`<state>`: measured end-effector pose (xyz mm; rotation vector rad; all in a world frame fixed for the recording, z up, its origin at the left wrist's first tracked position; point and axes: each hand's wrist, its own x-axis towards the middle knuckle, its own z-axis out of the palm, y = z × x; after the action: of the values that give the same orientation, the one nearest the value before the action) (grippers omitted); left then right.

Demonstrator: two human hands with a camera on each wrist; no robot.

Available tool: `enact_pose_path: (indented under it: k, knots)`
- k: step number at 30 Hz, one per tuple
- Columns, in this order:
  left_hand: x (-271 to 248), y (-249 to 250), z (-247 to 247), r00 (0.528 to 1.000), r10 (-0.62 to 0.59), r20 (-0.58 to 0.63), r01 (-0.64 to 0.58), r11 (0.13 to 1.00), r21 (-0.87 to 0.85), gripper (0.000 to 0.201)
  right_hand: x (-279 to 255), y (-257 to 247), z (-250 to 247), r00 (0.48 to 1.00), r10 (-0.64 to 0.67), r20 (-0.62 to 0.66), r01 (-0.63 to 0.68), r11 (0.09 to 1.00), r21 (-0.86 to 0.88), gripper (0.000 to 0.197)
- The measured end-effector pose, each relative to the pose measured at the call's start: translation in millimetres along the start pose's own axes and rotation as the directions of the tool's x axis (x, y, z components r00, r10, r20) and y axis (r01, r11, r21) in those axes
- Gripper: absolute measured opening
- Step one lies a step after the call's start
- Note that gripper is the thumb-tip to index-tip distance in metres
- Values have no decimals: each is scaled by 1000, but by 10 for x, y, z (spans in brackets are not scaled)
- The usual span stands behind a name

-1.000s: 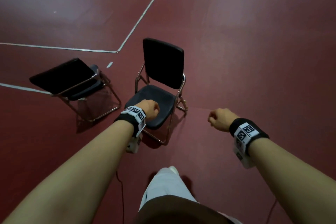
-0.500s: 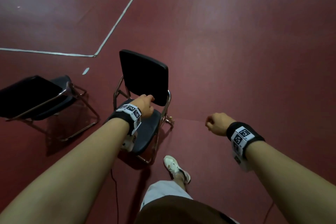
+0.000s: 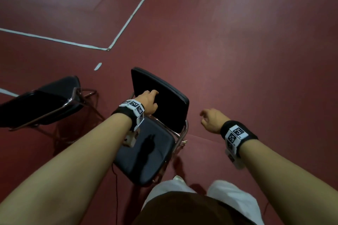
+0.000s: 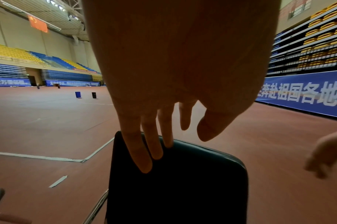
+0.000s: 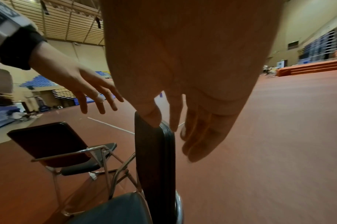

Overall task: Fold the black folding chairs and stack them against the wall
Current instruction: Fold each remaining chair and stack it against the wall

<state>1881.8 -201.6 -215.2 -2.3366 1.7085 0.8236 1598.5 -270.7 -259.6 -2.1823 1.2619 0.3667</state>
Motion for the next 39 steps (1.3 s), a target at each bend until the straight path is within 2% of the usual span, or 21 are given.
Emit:
enact_pose_path:
  k: [2, 4, 5, 7, 8, 10, 11, 13, 14, 16, 17, 19, 22, 25, 26, 28, 31, 34, 38, 39]
  knots:
    - [78, -48, -57, 999, -13, 39, 14, 1000, -13, 56, 249, -113, -102, 1000, 5, -19, -5, 1000, 30, 55]
    - [230, -241, -142, 996, -66, 67, 67, 998, -12, 45, 743, -330, -199, 1000, -19, -21, 20, 999, 51, 68]
    - [207, -219, -135, 995, -48, 84, 49, 999, -7, 39, 767, -388, -236, 999, -7, -31, 10, 998, 67, 74]
    - [310, -426, -167, 985, -124, 123, 129, 991, -36, 31, 1266, -669, -231, 997, -66, 31, 64, 996, 58, 86]
    - [284, -401, -154, 984, -124, 125, 131, 990, -46, 30, 1275, -701, -209, 997, -47, 56, 44, 997, 67, 90]
    - [409, -565, -208, 962, -243, 123, 255, 962, -95, 31, 1738, -900, -162, 986, -41, 159, 38, 999, 17, 91]
    - [410, -528, -225, 963, -242, 115, 255, 961, -109, 32, 1688, -874, -169, 985, 9, 174, -9, 1000, 3, 89]
    - [471, -620, -237, 936, -328, 128, 346, 925, -155, 32, 1890, -928, -70, 976, -6, 218, 9, 1000, -12, 80]
    - [459, -582, -217, 931, -340, 131, 360, 917, -172, 33, 1794, -898, -19, 976, -5, 218, 3, 1000, 11, 79]
    - [626, -620, -276, 875, -451, 175, 481, 851, -211, 40, 1987, -941, 35, 961, -63, 270, 66, 998, -4, 78]
    - [609, -617, -239, 864, -472, 174, 502, 832, -238, 47, 1839, -982, 96, 956, -75, 283, 76, 997, 6, 77]
    - [923, -591, -280, 814, -548, 193, 580, 751, -314, 61, 2013, -969, 55, 933, -95, 346, 102, 995, -1, 78]
    - [1275, -455, -288, 761, -606, 230, 632, 615, -472, 76, 2072, -952, -39, 902, -189, 389, 187, 981, 43, 74]
    - [1531, -277, -246, 701, -658, 274, 681, 505, -531, 102, 2162, -957, -80, 852, -248, 461, 230, 968, 97, 76]
    - [1540, -243, -214, 686, -684, 249, 685, 490, -539, 103, 2150, -992, -59, 830, -264, 491, 243, 964, 108, 79]
    - [1716, -103, -141, 644, -735, 212, 696, 449, -560, 91, 2239, -952, -70, 795, -262, 547, 242, 964, 109, 85]
    - [1877, 180, -19, 581, -767, 272, 726, 338, -599, 70, 2274, -857, -183, 726, -235, 646, 256, 965, 63, 91]
    - [1917, 238, 38, 577, -755, 313, 720, 288, -631, 72, 2274, -813, -226, 687, -241, 685, 275, 960, 62, 94]
    - [1822, 135, 42, 618, -727, 299, 682, 307, -664, 78, 2287, -702, -135, 668, -360, 651, 319, 929, 187, 104]
    - [1753, 86, 58, 617, -731, 292, 679, 306, -668, 79, 2285, -703, -103, 634, -402, 661, 346, 911, 222, 108]
